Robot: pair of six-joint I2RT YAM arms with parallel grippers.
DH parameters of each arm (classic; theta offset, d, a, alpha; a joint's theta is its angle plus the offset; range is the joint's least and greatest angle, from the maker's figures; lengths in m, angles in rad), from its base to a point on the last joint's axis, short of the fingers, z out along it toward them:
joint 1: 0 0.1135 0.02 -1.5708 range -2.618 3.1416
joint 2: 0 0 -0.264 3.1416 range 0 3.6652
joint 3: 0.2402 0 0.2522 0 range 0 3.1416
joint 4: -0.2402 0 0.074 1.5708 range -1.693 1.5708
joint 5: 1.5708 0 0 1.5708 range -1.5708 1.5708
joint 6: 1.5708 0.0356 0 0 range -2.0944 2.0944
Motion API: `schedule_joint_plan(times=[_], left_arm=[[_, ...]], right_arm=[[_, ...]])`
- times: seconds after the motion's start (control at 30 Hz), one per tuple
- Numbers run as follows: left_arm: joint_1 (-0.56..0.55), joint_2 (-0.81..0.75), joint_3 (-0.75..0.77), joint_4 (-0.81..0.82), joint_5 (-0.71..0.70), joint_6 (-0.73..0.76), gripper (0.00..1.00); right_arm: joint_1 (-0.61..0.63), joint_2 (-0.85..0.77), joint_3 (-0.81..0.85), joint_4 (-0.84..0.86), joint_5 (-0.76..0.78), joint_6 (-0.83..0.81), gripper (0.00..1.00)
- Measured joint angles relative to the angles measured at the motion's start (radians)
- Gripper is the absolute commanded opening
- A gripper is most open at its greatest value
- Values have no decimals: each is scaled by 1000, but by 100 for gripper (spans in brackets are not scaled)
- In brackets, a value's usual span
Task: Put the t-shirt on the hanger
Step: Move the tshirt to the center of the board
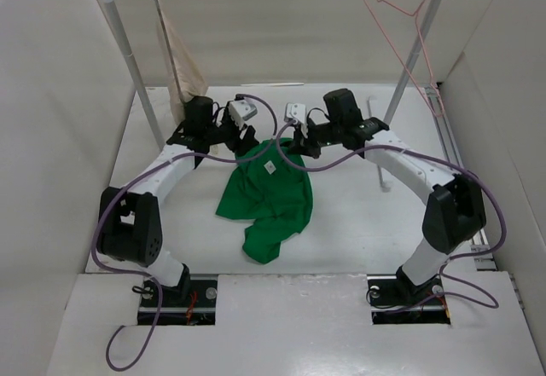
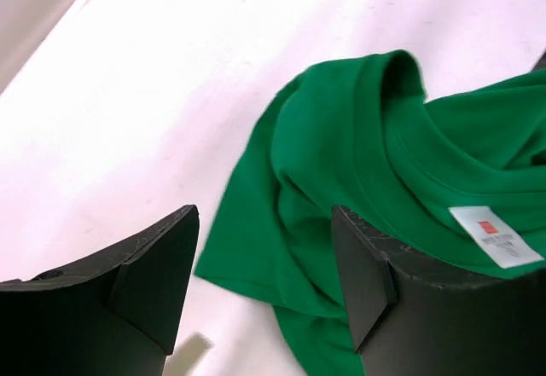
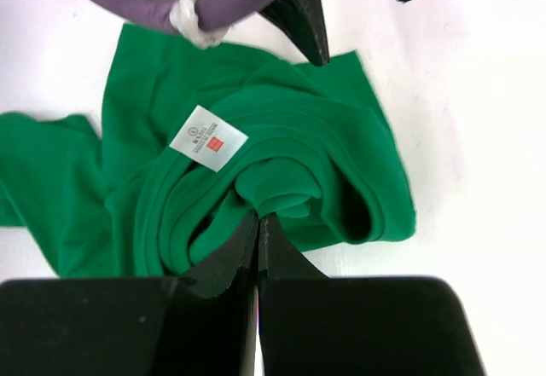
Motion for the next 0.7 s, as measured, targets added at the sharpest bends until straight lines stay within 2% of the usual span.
schedule_joint_plan(times=[0.07, 0.13, 0.27, 0.47, 0.57, 0.63, 0.67, 0.7], left_arm=[[-3, 7, 0, 2, 35, -8, 61], [-7, 13, 0, 3, 69, -13, 67], [-45, 35, 0, 3, 138, -18, 70], [-169, 98, -21, -24, 55, 5, 69], [-186, 112, -55, -27, 8, 11, 60], [-186, 117, -59, -27, -5, 13, 44], [-186, 117, -59, -25, -6, 14, 24], [-186, 117, -59, -23, -6, 9, 24]], right_arm=[[0, -3, -11, -21, 0, -10, 0], [8, -2, -13, -55, 3, -27, 0], [31, -2, -17, -88, 3, -51, 0], [-14, -3, -76, -98, -18, -62, 0], [-35, -3, -79, -111, -18, -66, 0], [-38, -3, -79, -112, -17, -67, 0], [-38, -3, -79, -113, -17, -68, 0], [-38, -3, -79, -113, -17, -68, 0]])
